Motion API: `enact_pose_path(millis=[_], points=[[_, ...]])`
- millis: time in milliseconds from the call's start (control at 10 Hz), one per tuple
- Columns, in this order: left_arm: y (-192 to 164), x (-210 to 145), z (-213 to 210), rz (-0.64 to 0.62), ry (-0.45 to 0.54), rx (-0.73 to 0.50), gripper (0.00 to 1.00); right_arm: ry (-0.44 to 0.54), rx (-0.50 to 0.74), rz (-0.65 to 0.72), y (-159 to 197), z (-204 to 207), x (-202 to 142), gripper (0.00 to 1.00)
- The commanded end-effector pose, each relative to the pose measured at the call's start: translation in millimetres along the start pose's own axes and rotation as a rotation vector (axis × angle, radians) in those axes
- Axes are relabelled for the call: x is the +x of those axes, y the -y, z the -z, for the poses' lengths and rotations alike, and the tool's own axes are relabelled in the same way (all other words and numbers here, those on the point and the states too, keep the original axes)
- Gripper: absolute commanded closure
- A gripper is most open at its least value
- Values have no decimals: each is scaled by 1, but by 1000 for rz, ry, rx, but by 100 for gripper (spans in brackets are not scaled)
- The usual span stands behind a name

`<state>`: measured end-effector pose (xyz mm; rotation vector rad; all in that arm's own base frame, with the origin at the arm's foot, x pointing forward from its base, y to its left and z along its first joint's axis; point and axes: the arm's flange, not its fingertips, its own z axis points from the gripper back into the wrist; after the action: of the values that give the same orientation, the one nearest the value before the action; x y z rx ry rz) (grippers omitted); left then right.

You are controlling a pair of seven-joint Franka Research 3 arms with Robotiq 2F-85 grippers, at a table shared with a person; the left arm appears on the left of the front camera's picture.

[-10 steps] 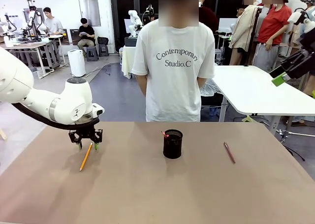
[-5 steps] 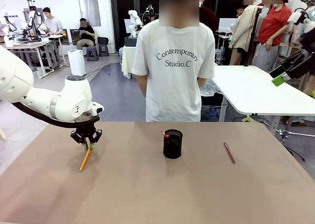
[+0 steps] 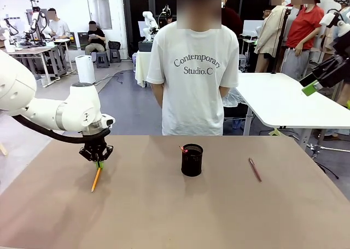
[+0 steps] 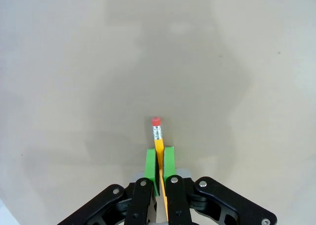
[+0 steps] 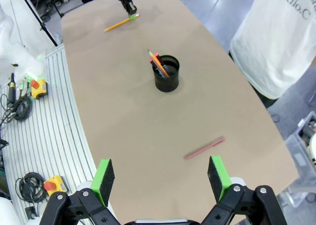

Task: Place the pens into the pen holder.
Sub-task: Pick up a writing instrument from the table and place it into the Pen holder.

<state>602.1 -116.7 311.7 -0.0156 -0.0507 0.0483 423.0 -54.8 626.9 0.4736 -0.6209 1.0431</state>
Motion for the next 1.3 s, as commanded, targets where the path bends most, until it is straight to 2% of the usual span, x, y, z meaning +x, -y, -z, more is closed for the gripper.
enact_pose_path(millis=[0,400,700,900,1200], points=[[-7,-1,-8,18,-50,-102,100,1,1,-4,-1,-2,2,0],[-18,-11,-52,116,-74,-402,100,1,1,-4,-1,-2,2,0],[-15,-19,-73,164,-12,-564,100,1,1,-4,-1,-2,2,0],[-17,-27,-80,419,60,-684,100,1,1,-4,-1,-2,2,0],[-24,-34,-90,653,133,-869,100,1,1,-4,-1,-2,2,0]])
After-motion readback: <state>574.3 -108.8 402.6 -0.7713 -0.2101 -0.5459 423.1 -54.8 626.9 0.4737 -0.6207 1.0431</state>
